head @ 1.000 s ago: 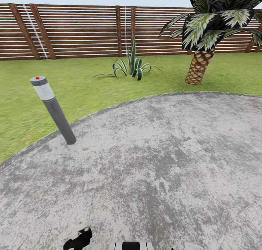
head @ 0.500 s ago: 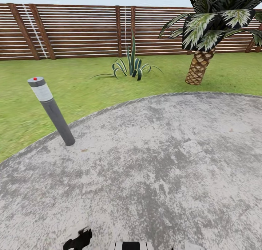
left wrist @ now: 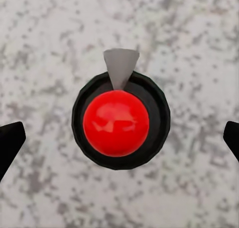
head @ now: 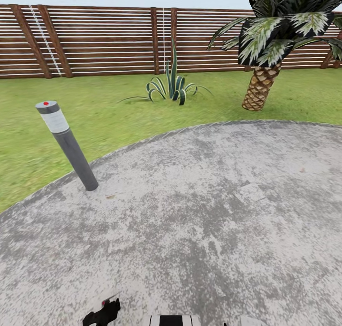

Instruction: In the garden, pick up the pesticide atomizer on the floor and spray pesticide onto both trees until each tree trunk is fully covered.

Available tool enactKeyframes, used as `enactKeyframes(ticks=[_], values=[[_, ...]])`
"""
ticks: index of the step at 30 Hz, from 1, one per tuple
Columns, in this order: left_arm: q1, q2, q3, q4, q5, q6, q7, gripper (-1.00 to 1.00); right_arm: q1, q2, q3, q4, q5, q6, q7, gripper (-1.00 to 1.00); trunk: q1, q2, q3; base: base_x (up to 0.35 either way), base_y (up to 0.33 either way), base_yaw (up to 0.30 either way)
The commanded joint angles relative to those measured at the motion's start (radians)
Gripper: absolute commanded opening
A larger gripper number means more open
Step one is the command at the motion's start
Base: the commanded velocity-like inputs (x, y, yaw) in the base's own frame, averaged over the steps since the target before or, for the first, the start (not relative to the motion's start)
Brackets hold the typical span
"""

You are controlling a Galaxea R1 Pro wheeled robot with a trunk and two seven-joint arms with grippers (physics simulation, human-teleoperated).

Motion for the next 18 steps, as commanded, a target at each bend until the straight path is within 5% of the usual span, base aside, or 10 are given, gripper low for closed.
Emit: enactKeyframes(ticks=[1,18], values=[[0.0,0.0,-0.009,0.0,0.007,-0.003,0.005,1.0,0.0,0.001,-0.003,0.001,-0.001,-0.004,-0.001,1.0,0.0,0.0,-0.001,0.009,0.008,0.0],[-0.001,0.0,-0.009,0.0,0.007,-0.003,0.005,1.0,0.0,0.001,-0.003,0.001,-0.001,-0.004,-0.001,1.0,0.0,0.0,-0.001,0.028,0.001,0.0]])
